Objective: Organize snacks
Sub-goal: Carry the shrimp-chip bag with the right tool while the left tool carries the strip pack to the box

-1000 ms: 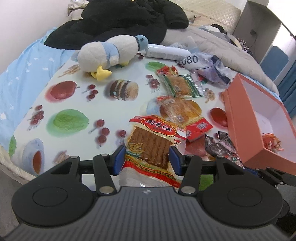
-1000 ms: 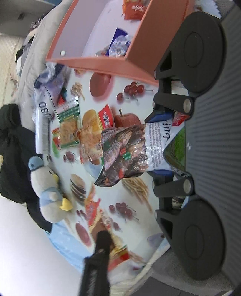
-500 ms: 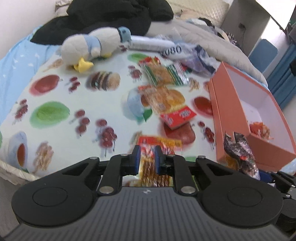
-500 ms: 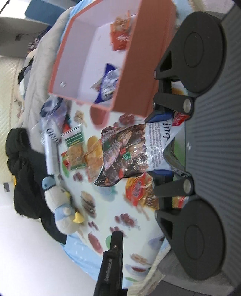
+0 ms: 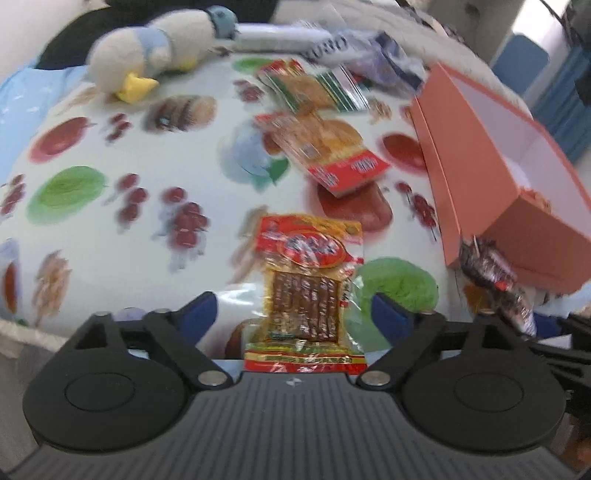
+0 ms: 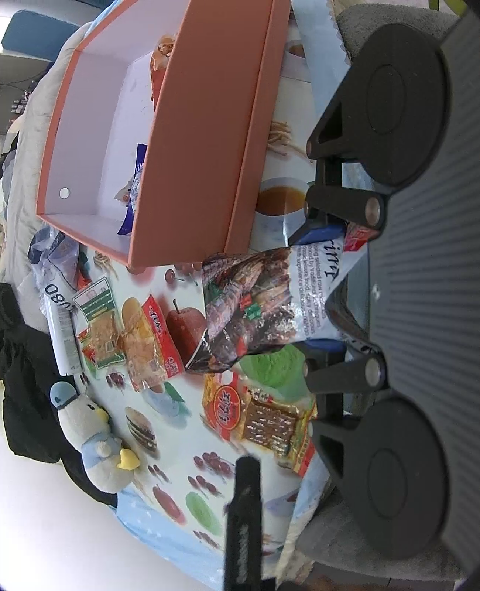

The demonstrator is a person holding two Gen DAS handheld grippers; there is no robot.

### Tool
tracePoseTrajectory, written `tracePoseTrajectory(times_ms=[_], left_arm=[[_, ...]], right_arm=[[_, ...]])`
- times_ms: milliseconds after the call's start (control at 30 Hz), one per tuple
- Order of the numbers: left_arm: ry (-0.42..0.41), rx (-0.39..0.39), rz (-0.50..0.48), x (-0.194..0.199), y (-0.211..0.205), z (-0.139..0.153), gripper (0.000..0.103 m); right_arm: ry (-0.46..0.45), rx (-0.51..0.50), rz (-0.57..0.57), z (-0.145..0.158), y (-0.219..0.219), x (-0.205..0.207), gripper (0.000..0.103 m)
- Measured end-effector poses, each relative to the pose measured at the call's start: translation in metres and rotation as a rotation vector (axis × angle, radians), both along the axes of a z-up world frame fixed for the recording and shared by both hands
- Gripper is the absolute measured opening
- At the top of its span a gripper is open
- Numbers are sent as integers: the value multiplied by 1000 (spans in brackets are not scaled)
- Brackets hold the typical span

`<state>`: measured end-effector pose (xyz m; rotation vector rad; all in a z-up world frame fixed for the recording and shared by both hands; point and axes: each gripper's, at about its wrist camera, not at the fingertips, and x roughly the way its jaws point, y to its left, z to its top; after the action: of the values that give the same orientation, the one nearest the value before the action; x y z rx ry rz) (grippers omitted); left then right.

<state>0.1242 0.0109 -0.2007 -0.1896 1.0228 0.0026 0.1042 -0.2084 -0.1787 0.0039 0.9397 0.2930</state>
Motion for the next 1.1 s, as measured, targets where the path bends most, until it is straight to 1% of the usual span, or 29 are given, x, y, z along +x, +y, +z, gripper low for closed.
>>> tracePoseTrajectory(times_ms=[133, 167, 300, 333, 367, 400, 533, 600, 733, 767, 800, 933, 967, 1000, 1100], left_arm=[[40, 9, -45, 15, -14, -24, 95], [53, 22, -48, 17, -18, -29, 95], [74, 102, -56, 21, -31, -45, 95], [85, 133, -58, 22, -34, -50, 94], [93, 162, -59, 23, -36, -53, 94], [94, 175, -58, 24, -37, -54, 95], [93, 194, -49, 23, -39, -55, 92], [85, 204, -56, 21, -41, -54, 86], [70, 217, -75, 14, -43, -53, 78], [66, 214, -74, 13, -43, -52, 75], [64, 210, -76, 12, -43, -51, 63], [47, 208, -73, 8, -41, -46, 59], [41, 199, -68, 6, -40, -44, 57], [36, 187, -63, 5, -38, -42, 52], [28, 148, -45, 3, -32, -34, 50]], right_arm=[[-1, 7, -4, -1, 0, 1, 52], [-2, 8, -3, -1, 0, 0, 52], [-4, 13, -9, 0, -3, -1, 52], [-5, 13, -10, 0, -3, -1, 52], [-6, 13, -10, 0, -4, -1, 52], [-5, 15, -10, 0, -4, -1, 52], [-3, 17, -9, 0, -4, -1, 52], [-1, 19, -11, -1, -3, -1, 52], [3, 22, -10, -2, -3, 0, 52], [2, 21, -8, -2, -3, -1, 52], [2, 22, -7, -2, -2, 0, 52], [-8, 24, -4, 1, -3, -1, 52], [-11, 24, -5, 2, -3, -2, 52], [-14, 25, -5, 3, -4, -3, 52], [-25, 24, -4, 6, -4, -5, 52]])
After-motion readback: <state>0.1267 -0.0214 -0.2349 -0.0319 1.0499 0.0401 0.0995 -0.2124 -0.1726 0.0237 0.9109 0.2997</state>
